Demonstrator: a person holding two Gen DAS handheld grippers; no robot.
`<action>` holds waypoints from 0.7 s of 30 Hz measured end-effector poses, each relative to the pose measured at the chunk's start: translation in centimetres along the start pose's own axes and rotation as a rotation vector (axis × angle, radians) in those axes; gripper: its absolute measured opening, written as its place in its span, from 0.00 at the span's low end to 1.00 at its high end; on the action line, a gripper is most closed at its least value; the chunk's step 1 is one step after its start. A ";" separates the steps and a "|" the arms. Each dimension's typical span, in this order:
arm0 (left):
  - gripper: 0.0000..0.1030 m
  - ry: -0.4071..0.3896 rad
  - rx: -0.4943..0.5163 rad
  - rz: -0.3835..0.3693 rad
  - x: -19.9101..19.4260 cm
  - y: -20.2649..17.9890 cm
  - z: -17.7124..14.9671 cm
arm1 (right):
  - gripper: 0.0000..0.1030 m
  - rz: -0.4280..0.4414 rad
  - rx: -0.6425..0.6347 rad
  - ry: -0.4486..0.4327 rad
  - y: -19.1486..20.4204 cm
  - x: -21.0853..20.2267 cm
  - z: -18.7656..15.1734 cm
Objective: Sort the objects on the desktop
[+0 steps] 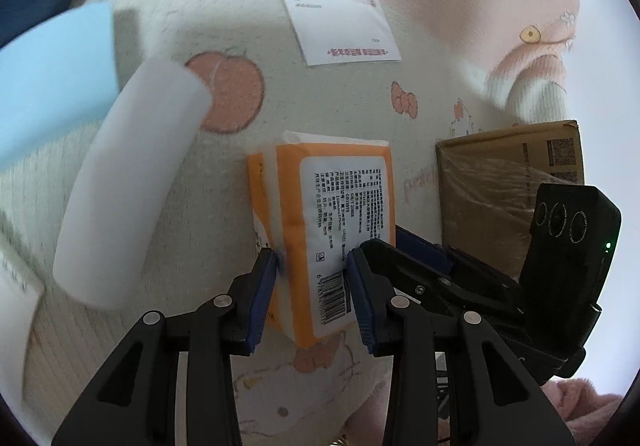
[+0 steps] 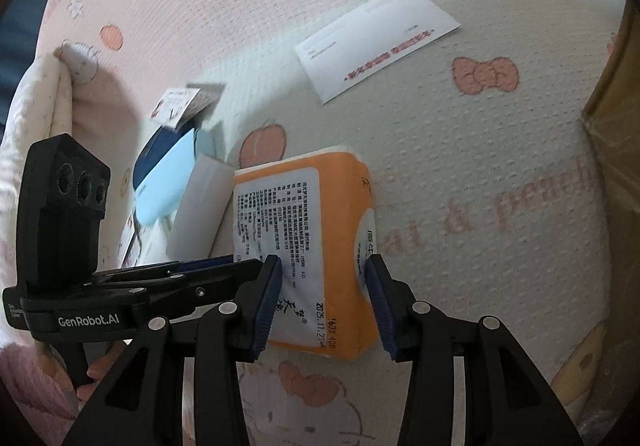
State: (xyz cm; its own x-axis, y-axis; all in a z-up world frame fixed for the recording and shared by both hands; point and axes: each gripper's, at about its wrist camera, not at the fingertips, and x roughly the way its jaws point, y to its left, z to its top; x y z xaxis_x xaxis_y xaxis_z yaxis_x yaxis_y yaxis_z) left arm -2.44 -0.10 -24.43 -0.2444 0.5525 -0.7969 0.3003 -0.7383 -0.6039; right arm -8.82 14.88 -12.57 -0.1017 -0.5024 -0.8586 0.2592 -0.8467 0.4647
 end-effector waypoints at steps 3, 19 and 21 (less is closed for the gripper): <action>0.39 -0.021 -0.033 -0.008 -0.5 0.1 -0.1 | 0.41 -0.001 -0.001 -0.005 0.4 -0.3 0.0; 0.09 -0.096 -0.018 0.099 -0.8 1.5 0.2 | 0.07 -0.144 -0.170 -0.037 2.6 -0.6 -0.5; 0.08 -0.066 -0.023 0.069 -0.3 1.7 0.4 | 0.07 -0.105 -0.138 -0.025 2.0 -0.4 -0.3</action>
State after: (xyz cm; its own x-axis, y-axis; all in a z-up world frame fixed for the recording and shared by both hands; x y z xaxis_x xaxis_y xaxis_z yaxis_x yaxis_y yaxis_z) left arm -2.19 -1.63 -25.18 -0.2822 0.4735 -0.8344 0.3389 -0.7644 -0.5485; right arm -7.98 13.44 -11.32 -0.1589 -0.4183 -0.8943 0.3752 -0.8634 0.3372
